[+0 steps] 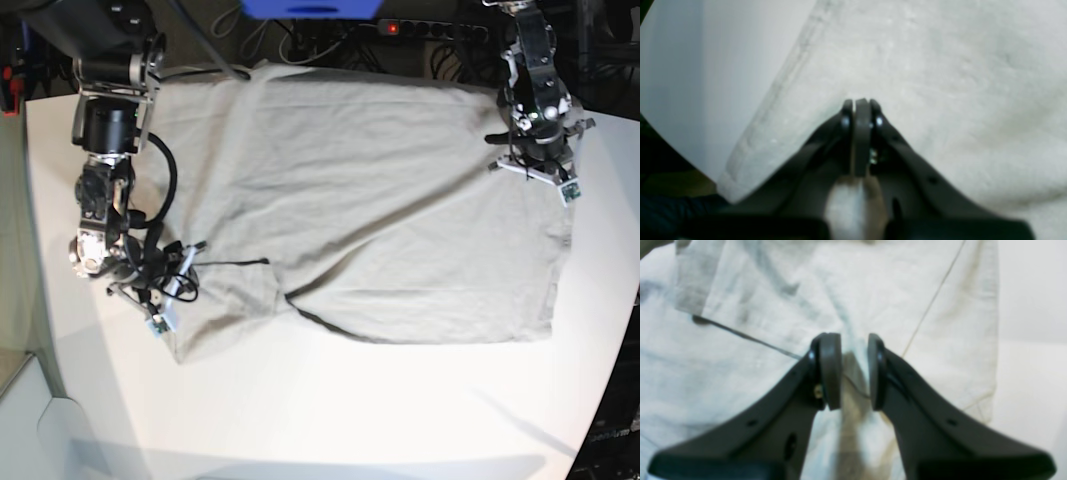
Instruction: Layout the t-shirt on the table in an organized manner, then fold the t-shirt properly
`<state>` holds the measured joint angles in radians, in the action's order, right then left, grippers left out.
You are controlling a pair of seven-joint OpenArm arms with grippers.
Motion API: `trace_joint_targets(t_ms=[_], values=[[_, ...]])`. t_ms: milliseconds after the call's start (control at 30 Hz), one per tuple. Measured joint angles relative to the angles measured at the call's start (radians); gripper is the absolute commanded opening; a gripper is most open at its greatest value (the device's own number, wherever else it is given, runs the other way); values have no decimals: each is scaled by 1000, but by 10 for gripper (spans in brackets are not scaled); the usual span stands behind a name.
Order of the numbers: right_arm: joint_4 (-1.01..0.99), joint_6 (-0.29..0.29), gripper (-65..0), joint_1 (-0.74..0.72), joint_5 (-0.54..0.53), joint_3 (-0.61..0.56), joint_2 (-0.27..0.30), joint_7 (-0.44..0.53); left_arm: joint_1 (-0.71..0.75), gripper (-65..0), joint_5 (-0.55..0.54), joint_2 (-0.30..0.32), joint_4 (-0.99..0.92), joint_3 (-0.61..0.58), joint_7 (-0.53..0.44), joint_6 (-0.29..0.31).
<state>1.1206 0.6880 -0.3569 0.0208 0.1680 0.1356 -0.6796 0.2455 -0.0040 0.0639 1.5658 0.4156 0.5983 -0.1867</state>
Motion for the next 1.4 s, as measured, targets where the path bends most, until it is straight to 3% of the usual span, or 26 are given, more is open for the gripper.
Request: trace_joint_targets(t_ms=[433, 500, 700, 967, 1067, 1300, 1400], values=[[0, 0, -525, 1, 0, -1, 2, 0, 0, -636, 0, 0, 0, 0, 0, 0], [0, 0, -494, 2, 0, -1, 2, 0, 0, -636, 0, 0, 0, 0, 0, 0], [0, 0, -315, 3, 0, 0, 3, -7, 0, -636, 0, 0, 0, 0, 0, 0], [0, 0, -313, 19, 0, 0, 3, -3, 0, -636, 0, 0, 0, 0, 0, 0], [0, 0, -367, 17, 0, 0, 2, 0, 0, -636, 0, 0, 0, 0, 0, 0], [0, 0, -621, 17, 0, -1, 3, 0, 0, -636, 0, 0, 0, 0, 0, 0], [0, 0, -642, 17, 0, -3, 3, 0, 0, -636, 0, 0, 0, 0, 0, 0]])
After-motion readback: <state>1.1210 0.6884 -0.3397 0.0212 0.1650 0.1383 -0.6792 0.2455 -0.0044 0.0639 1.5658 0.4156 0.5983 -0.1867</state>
